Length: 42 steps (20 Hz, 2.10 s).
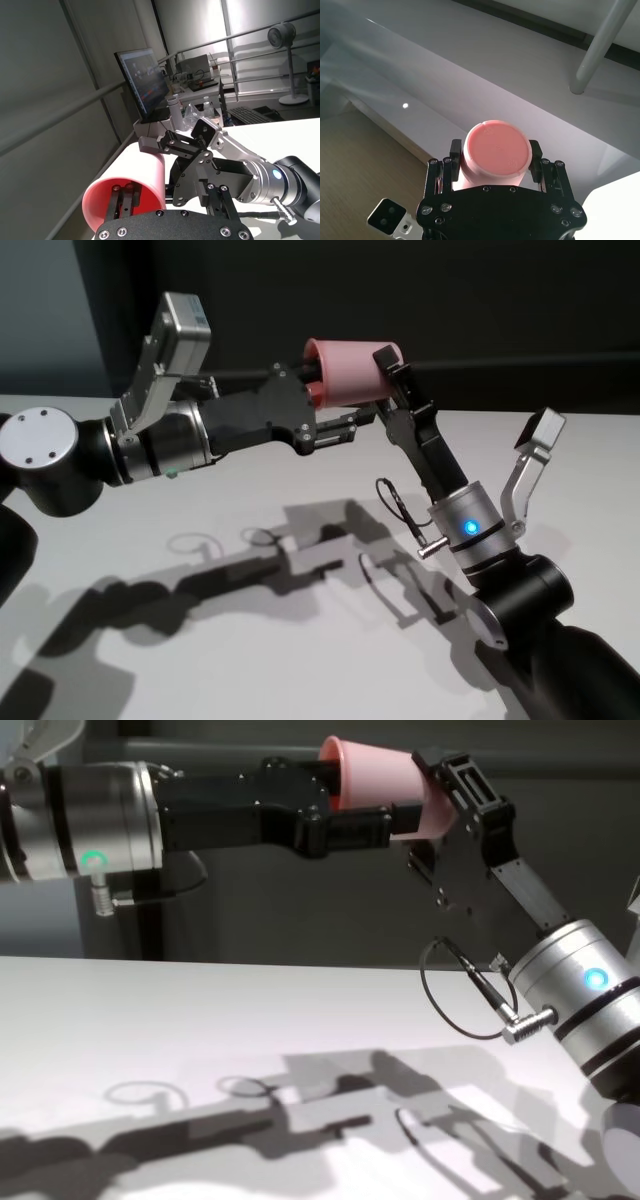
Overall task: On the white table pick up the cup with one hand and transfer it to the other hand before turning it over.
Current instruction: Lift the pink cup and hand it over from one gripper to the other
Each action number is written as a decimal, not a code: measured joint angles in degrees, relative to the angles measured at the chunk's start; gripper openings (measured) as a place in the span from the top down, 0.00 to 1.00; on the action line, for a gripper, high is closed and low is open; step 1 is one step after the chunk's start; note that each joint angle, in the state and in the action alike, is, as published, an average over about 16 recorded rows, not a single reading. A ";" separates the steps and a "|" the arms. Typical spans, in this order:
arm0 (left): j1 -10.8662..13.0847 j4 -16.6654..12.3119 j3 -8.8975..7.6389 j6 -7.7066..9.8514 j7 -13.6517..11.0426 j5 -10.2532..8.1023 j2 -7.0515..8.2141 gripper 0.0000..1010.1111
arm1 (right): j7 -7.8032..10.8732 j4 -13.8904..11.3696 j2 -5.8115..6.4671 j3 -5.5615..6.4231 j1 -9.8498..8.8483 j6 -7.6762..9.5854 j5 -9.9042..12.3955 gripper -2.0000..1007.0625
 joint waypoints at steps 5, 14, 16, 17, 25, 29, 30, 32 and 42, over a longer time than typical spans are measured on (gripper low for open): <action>0.36 -1.56 0.18 0.88 0.34 -0.64 0.78 0.20 | 0.00 -0.01 0.00 0.01 0.00 -0.01 0.00 0.23; 1.10 -3.73 0.53 4.21 1.46 -1.48 2.54 0.02 | -0.01 -0.02 0.01 0.02 0.00 -0.04 0.00 0.23; 1.08 -3.88 0.65 4.94 1.61 -1.56 2.78 0.01 | -0.02 -0.01 0.01 0.02 0.00 -0.04 0.00 0.23; 1.06 -3.91 0.71 5.27 1.68 -1.59 2.88 0.01 | -0.02 -0.01 0.01 0.02 0.00 -0.05 0.00 0.23; 0.67 -3.62 1.08 6.36 1.61 -1.78 2.96 0.01 | -0.02 0.00 0.01 0.02 0.00 -0.05 0.00 0.23; 0.58 -3.52 1.12 6.42 1.57 -1.84 2.90 0.01 | -0.02 0.01 0.01 0.02 0.00 -0.05 0.00 0.23; 0.58 -3.51 1.12 6.40 1.55 -1.84 2.89 0.01 | -0.02 0.01 0.01 0.02 0.00 -0.05 0.00 0.23; 0.57 -3.49 1.12 6.34 1.47 -1.85 2.88 0.01 | -0.02 0.01 0.01 0.02 0.00 -0.05 0.00 0.23; 1.17 -3.11 1.25 5.67 0.35 -2.50 3.55 0.01 | -0.02 0.01 0.01 0.02 0.00 -0.05 0.00 0.23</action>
